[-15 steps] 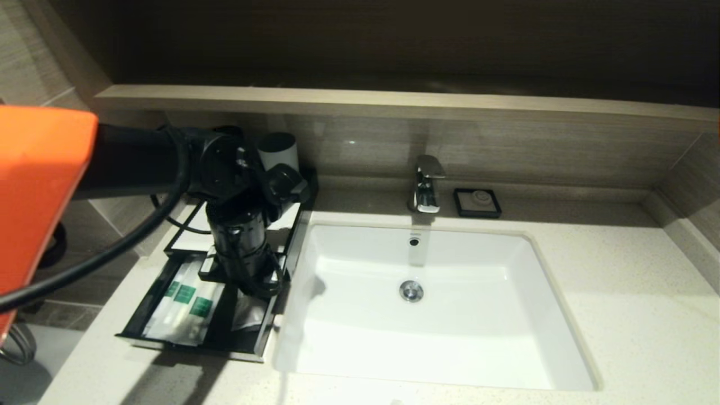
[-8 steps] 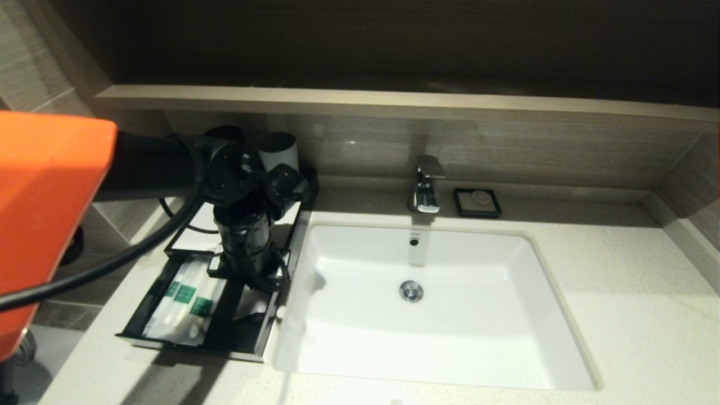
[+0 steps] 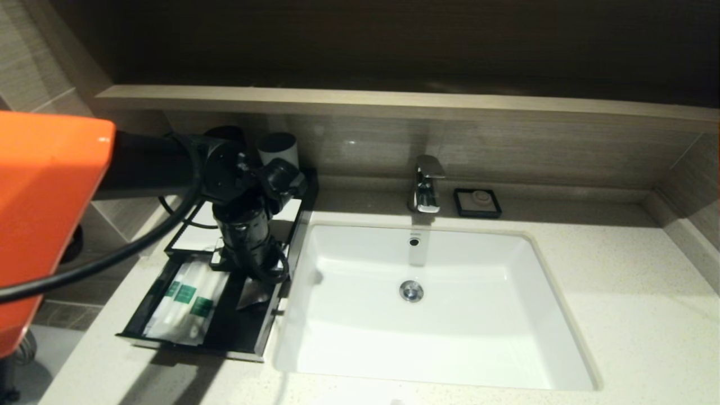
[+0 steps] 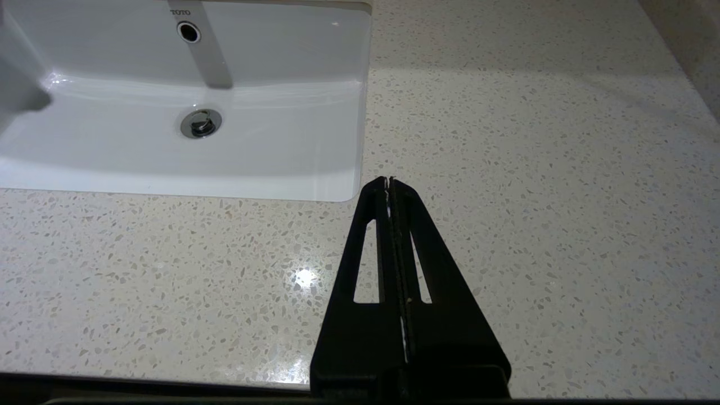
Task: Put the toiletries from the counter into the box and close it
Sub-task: Place the bathroom toiletry into the drawer
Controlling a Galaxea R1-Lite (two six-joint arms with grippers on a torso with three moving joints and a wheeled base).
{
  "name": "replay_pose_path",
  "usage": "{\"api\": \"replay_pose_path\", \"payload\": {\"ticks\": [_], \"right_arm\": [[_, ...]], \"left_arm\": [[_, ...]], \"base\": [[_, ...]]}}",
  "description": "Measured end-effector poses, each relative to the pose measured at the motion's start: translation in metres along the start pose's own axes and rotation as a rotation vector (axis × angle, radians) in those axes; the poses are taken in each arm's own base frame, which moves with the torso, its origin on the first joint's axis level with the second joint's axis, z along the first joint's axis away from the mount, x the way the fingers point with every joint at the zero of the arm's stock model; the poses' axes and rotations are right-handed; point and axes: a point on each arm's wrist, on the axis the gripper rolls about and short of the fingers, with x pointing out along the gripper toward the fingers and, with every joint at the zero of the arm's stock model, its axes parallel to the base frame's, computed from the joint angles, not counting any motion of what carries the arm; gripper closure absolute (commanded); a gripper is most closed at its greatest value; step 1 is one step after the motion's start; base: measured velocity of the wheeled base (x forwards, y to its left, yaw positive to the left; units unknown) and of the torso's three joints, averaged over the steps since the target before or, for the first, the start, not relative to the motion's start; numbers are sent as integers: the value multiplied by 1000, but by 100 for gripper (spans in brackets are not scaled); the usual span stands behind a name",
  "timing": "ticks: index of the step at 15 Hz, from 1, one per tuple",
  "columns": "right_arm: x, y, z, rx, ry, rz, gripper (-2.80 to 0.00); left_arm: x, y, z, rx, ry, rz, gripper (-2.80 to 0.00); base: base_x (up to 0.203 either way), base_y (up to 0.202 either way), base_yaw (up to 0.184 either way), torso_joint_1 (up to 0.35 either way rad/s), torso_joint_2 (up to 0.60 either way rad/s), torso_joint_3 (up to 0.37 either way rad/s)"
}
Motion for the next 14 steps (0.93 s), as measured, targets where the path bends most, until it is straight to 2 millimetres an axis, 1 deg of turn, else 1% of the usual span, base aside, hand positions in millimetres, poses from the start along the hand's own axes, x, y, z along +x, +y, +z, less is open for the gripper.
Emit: {"api": "replay_pose_path", "payload": {"ticks": [3, 4, 10, 14], "right_arm": [[0, 0, 0, 0, 0, 0, 0], [0, 0, 0, 0, 0, 0, 0], [0, 0, 0, 0, 0, 0, 0], [0, 0, 0, 0, 0, 0, 0]], "left_arm": [[-1, 1, 2, -7, -17, -5, 0], [-1, 1, 2, -7, -19, -3, -280], [-5, 2, 2, -5, -26, 4, -280], [-14, 6, 1, -9, -42, 30, -280]], "base": [[0, 0, 0, 0, 0, 0], [0, 0, 0, 0, 0, 0], [0, 0, 0, 0, 0, 0], [0, 0, 0, 0, 0, 0]]}}
